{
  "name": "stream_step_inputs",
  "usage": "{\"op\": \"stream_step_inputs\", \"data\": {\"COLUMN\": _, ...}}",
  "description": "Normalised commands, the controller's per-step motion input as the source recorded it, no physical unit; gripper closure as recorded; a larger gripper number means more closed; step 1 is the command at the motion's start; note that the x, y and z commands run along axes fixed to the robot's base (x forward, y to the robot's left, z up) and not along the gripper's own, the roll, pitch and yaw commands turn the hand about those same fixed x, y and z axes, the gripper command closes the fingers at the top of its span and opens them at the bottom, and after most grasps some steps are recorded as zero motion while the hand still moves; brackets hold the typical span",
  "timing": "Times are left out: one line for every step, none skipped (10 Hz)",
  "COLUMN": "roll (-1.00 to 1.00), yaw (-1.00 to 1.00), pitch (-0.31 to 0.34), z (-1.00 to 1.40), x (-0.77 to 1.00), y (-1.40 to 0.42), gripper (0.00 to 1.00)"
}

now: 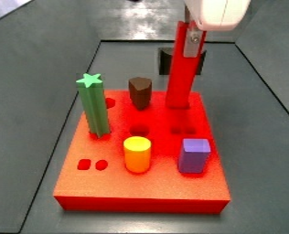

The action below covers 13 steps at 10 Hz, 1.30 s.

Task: Pick up the arch object. Move up. Move to above the board. Insert the arch object.
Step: Insert the arch object.

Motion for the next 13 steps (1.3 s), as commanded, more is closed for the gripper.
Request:
{"op": "stream_step_inputs", "data": {"roll": -0.04, "yaw": -0.09, "pitch": 0.0, "z": -0.15, "x": 0.29, "y": 0.14, "gripper": 1.0}}
{"op": "stream_step_inputs", "data": {"roll": -0.01, "yaw": -0.15, "pitch": 0.0, "z": -0.16, "x": 0.0, "y": 0.0, "gripper": 1.0}}
{"op": "stream_step_inputs", "data": {"roll": 0.0, "yaw": -0.2, "pitch": -0.056, "z": -0.19, "x": -0.16, "y": -0.18, "gripper": 1.0}}
{"op": "stream_step_inputs", "data": {"roll": 0.0, "yaw": -0.16, "pitch": -0.01, "z": -0.17, "x": -0.47, "y": -0.27, "gripper": 1.0}}
{"op": "stream_step_inputs", "data": {"roll": -0.01, "yaw": -0.15, "pitch": -0.019, "z": -0.09, "x": -0.52, "y": -0.24, "gripper": 1.0}}
{"op": "stream_step_inputs", "data": {"roll": 0.0, "yaw": -0.1, "pitch": -0.04, "z": -0.14, "x": -0.24, "y": -0.1, "gripper": 1.0}}
{"op": "stream_step_inputs", "data": {"roll": 0.0, "yaw": -0.06, "pitch": -0.007, "z": -0.27, "x": 0.0, "y": 0.0, "gripper": 1.0}}
{"op": "stream_step_inputs", "data": {"roll": 0.04, "yaw": -0.02, "pitch": -0.009, "z": -0.42, "x": 0.07, "y": 0.0, "gripper": 1.0}}
{"op": "stream_step_inputs", "data": {"roll": 0.06, "yaw": 0.0, "pitch": -0.01, "z": -0.53, "x": 0.15, "y": 0.0, "gripper": 1.0}}
{"op": "stream_step_inputs", "data": {"roll": 0.03, "yaw": -0.01, "pitch": -0.123, "z": -0.56, "x": 0.12, "y": 0.0, "gripper": 1.0}}
{"op": "stream_step_inputs", "data": {"roll": 0.03, "yaw": -0.01, "pitch": -0.099, "z": -0.29, "x": 0.07, "y": -0.03, "gripper": 1.0}}
{"op": "stream_step_inputs", "data": {"roll": 0.0, "yaw": 0.0, "pitch": -0.091, "z": -0.09, "x": 0.0, "y": -0.01, "gripper": 1.0}}
{"op": "stream_step_inputs", "data": {"roll": 0.0, "yaw": 0.0, "pitch": 0.0, "z": 0.0, "x": 0.0, "y": 0.0, "gripper": 1.0}}
